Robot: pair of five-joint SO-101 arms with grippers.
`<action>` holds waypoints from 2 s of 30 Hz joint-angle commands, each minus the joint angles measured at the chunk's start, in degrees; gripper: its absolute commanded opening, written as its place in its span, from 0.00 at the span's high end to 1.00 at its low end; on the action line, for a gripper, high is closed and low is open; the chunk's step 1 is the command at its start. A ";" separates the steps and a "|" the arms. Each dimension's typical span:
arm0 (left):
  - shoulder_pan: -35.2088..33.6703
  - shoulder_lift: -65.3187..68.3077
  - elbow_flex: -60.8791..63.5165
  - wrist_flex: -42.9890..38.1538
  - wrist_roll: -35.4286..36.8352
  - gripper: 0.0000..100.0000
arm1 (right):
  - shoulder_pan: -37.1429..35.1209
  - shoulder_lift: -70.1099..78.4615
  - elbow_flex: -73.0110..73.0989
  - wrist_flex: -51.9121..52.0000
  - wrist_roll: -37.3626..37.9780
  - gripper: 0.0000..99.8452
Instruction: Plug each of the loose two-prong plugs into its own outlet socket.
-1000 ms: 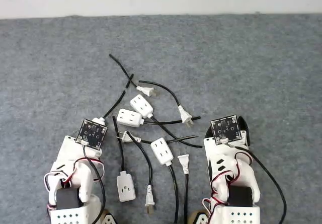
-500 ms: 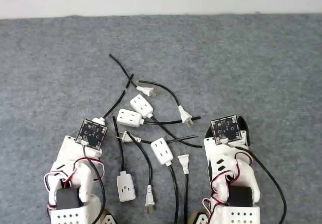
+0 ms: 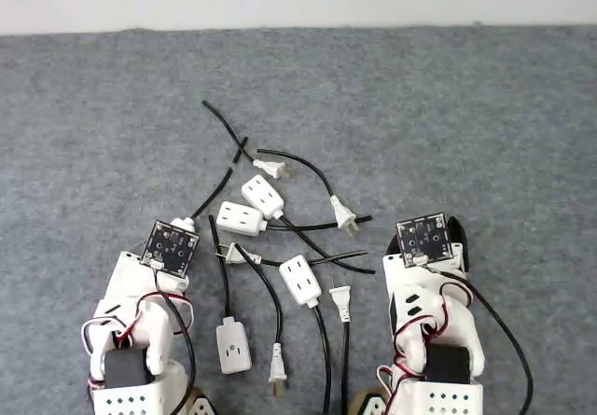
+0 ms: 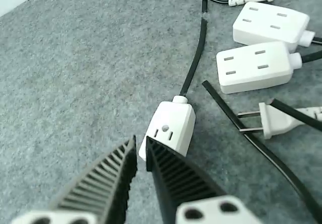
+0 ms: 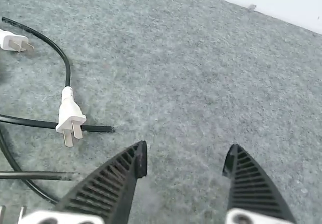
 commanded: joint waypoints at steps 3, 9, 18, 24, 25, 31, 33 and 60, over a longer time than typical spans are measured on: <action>0.35 -0.62 -0.57 -2.02 -0.62 0.96 | 0.84 -0.22 -0.44 1.01 0.79 0.75; 0.35 -0.62 -0.57 -2.02 -0.62 0.96 | 0.92 -0.22 -0.44 1.10 0.79 0.75; 0.70 -0.62 -0.57 -2.02 -0.53 0.96 | 0.84 -0.22 -0.35 1.10 0.88 0.75; 0.26 -0.62 -0.57 -1.58 -0.70 0.96 | 0.75 -0.22 -0.35 1.10 0.88 0.75; 0.09 -0.79 -0.57 0.18 -0.79 0.96 | 0.75 -0.22 -0.35 1.10 0.88 0.75; 0.35 -0.88 -2.24 1.67 -0.62 0.96 | 0.66 -0.22 -0.35 1.10 0.88 0.75; 0.26 -0.88 -3.74 0.44 -0.44 0.96 | 0.66 -0.22 -0.35 1.10 0.88 0.75; 0.62 67.43 -38.11 -13.80 4.57 0.97 | 2.51 60.09 -24.00 -11.47 0.35 0.75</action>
